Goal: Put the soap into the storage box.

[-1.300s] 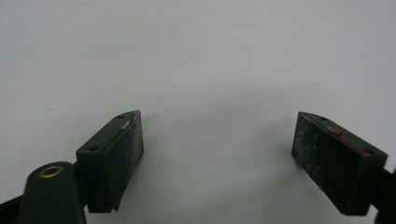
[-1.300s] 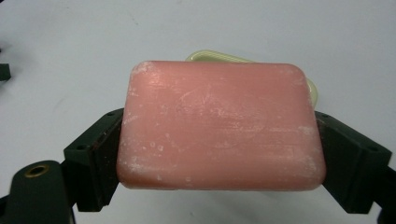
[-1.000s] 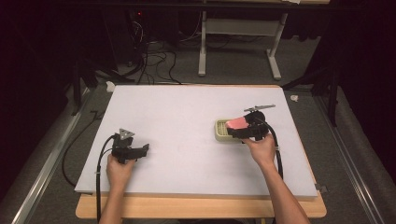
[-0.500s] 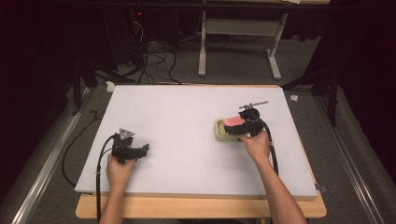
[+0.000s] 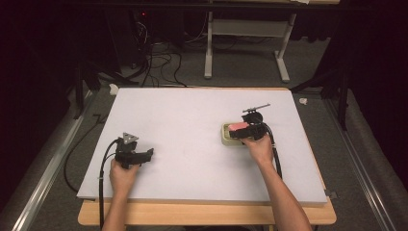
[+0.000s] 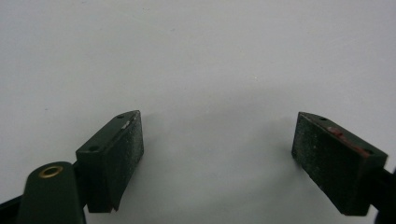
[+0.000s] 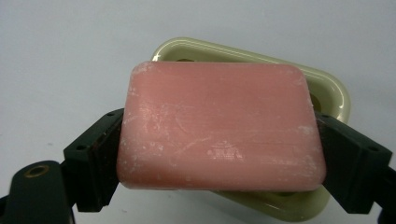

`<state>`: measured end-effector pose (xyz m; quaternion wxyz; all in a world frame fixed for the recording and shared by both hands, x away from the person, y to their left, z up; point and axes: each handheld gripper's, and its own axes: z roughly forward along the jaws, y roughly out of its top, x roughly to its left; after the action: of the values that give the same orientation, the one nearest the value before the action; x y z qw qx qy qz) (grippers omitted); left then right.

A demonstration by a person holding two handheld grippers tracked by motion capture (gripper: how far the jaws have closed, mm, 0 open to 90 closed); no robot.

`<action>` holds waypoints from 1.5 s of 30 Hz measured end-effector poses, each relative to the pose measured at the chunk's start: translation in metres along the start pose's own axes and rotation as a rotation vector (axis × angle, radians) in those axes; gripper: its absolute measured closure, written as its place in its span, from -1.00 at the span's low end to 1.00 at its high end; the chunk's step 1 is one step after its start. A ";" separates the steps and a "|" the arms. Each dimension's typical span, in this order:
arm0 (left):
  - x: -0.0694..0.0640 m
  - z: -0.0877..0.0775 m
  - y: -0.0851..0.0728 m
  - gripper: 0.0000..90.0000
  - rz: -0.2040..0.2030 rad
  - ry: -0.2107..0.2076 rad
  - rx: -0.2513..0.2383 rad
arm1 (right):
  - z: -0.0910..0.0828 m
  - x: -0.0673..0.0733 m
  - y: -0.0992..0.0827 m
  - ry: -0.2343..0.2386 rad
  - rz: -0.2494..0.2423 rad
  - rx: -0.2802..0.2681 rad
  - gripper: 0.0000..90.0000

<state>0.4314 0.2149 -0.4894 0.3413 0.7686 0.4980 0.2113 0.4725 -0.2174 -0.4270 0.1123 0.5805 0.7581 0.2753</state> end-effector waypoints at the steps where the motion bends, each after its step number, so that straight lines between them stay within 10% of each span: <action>1: 0.000 0.000 0.000 -0.62 0.000 0.000 0.000 | 0.001 0.000 0.000 -0.002 0.001 0.002 -0.70; 31: 0.000 0.000 0.000 -0.62 0.000 0.000 0.000 | 0.012 0.015 0.005 -0.104 -0.034 0.059 -0.72; 45: 0.000 0.000 0.000 -0.62 0.000 0.000 0.000 | 0.002 0.009 0.005 -0.069 -0.013 0.021 -0.74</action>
<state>0.4314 0.2149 -0.4894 0.3414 0.7686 0.4981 0.2113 0.4745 -0.2070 -0.4249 0.1339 0.5859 0.7603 0.2465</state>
